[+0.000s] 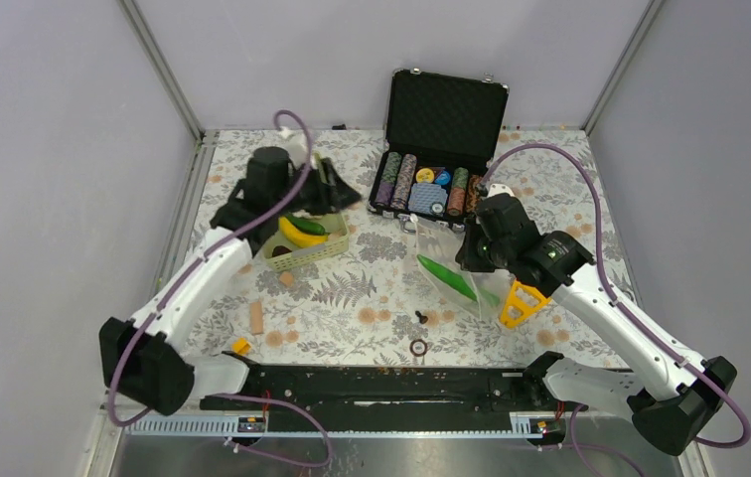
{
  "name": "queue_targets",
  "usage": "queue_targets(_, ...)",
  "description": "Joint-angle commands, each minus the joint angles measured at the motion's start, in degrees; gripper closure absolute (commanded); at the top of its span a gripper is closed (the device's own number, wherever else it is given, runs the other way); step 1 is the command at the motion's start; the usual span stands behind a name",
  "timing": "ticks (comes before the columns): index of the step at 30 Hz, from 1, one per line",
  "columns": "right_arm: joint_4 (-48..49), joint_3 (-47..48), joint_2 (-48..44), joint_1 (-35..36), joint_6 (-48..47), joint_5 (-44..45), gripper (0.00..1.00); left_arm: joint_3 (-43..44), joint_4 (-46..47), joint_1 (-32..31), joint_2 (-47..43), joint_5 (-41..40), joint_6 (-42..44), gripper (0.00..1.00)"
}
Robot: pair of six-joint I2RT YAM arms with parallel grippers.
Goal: Place the food in the zip-top bag and seal the zipper
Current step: Place the fake vegetable in the zipper food storage bag.
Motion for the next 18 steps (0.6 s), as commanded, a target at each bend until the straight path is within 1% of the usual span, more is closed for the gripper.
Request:
queue_targets(1, 1.68, 2.81, -0.81, -0.34, 3.93, -3.33, 1.00, -0.67, 12.16, -11.61, -6.75, 12.10, 2.60, 0.91)
queue_targets(4, 2.13, 3.51, -1.24, -0.30, 6.05, -4.51, 1.00, -2.76, 17.44, -18.18, -9.00, 13.28, 1.59, 0.91)
queue_targets(6, 2.99, 3.84, -1.71, -0.29, 7.14, -6.80, 1.00, -3.91, 20.79, -21.55, -10.10, 12.86, 0.92, 0.91)
queue_targets(11, 6.50, 2.53, -3.53, -0.34, 10.36, -13.35, 1.00, -7.67, 26.13, -28.33, -11.66, 8.18, -0.56, 0.90)
queue_targets(13, 9.01, 1.45, -4.46, -0.30, 11.70, -15.95, 1.00, -8.73, 26.58, -29.80, -11.90, 5.56, -0.17, 0.89)
queue_targets(15, 9.55, 0.89, -4.92, -0.30, 12.65, -16.73, 1.00, -8.95, 25.77, -31.20, -11.45, 2.62, 0.11, 0.88)
queue_targets(18, 9.84, 0.26, -5.12, -0.34, 13.38, -16.15, 1.00, -7.06, 21.26, -33.40, -9.39, -2.70, 1.66, 0.87)
